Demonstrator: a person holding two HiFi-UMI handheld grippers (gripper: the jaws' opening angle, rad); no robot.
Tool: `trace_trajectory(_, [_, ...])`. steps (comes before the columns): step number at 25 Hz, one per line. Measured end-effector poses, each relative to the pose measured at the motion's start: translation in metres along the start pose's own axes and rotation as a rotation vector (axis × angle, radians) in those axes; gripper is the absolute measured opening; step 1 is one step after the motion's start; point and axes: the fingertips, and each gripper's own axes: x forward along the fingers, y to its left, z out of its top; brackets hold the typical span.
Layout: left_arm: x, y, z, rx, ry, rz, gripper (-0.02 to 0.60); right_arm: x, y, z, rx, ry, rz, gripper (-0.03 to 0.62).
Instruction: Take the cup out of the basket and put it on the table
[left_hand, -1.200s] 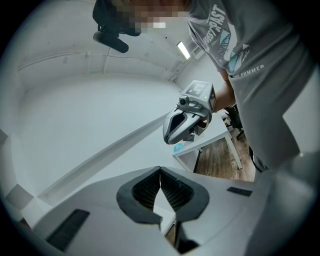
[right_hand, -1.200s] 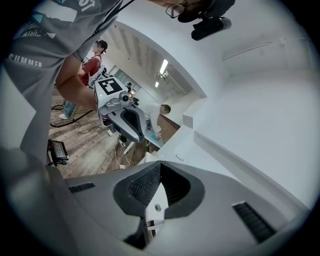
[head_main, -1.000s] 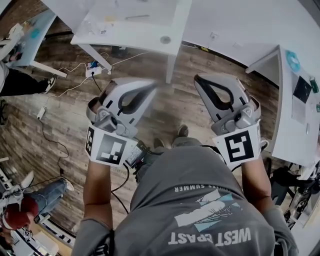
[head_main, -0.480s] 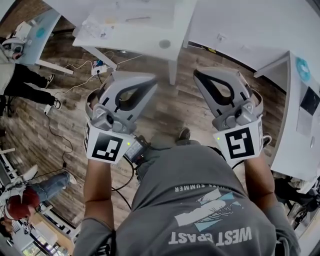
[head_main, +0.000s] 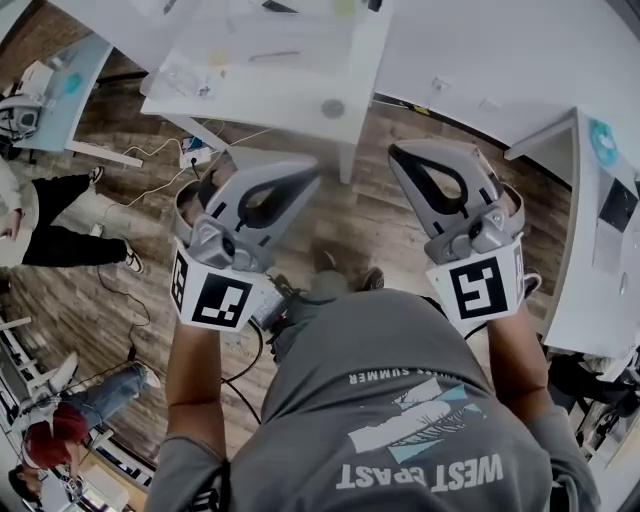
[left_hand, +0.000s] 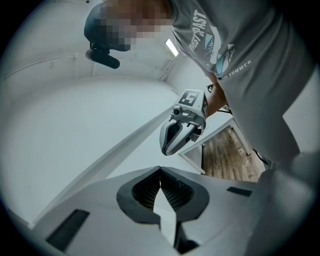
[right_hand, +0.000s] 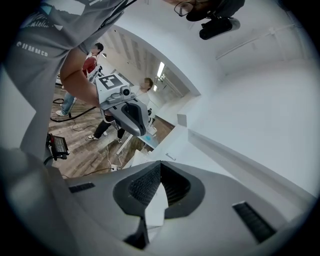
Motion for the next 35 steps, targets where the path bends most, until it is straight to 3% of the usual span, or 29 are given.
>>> trace_trajectory(8, [-0.005, 0.039, -0.040, -0.008, -0.065, -0.011, 0.009, 0.056, -0.014, 0.009, -0.011, 0.043, -0.027, 0.012])
trace_trajectory(17, [0.013, 0.062, -0.072, -0.038, -0.086, -0.014, 0.009, 0.089, -0.036, -0.003, -0.058, 0.082, -0.025, 0.012])
trace_trajectory(35, [0.112, 0.104, -0.110, -0.044, 0.098, 0.059, 0.009, 0.134, -0.123, -0.083, -0.017, -0.063, 0.064, 0.012])
